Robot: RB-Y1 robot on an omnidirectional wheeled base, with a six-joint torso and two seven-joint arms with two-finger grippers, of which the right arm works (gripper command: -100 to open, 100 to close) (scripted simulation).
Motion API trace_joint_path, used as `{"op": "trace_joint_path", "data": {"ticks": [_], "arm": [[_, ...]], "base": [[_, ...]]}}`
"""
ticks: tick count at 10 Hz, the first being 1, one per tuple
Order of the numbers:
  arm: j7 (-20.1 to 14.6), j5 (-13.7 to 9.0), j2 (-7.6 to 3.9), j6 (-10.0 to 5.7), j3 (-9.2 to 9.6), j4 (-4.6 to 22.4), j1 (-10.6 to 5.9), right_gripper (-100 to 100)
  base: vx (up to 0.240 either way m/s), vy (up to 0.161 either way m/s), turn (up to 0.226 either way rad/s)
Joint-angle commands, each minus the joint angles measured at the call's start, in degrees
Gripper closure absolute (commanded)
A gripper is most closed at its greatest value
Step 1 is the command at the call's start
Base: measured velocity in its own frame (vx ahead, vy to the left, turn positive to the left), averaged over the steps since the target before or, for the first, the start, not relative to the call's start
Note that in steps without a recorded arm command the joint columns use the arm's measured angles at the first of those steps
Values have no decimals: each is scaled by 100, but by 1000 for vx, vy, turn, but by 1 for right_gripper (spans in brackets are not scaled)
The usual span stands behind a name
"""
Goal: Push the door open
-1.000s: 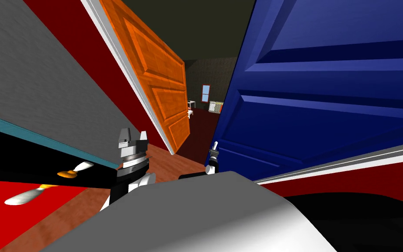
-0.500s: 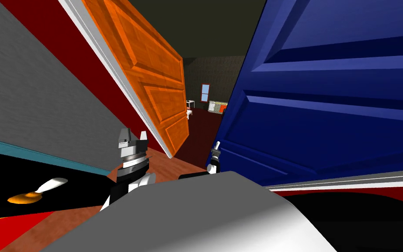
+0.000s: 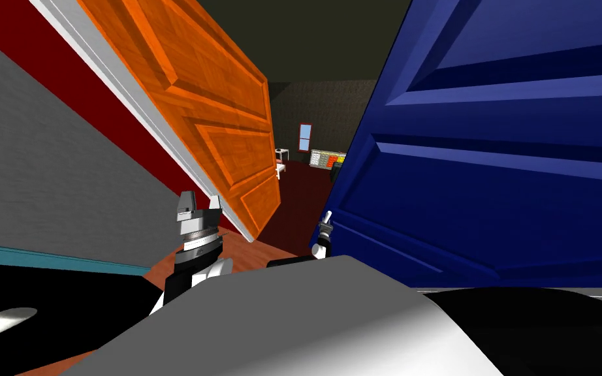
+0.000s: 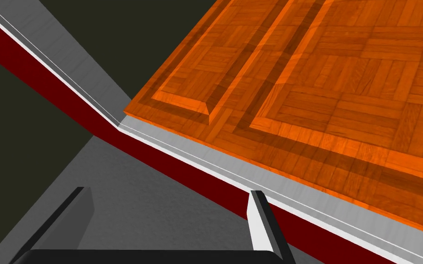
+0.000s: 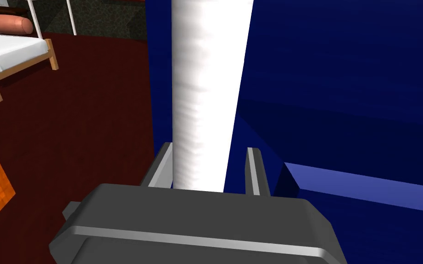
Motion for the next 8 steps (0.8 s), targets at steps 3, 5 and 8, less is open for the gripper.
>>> {"op": "trace_joint_path", "data": {"ticks": [3,5,8], "arm": [[34,-158,-102,-115,-243,68,-45,100],[73,-282,-121,-156,-404,75,-57,100],[103,-379,-116,-187,-528,80,-67,100]], "base": [[165,-8,-59],[187,-20,-58],[189,-13,-62]]}}
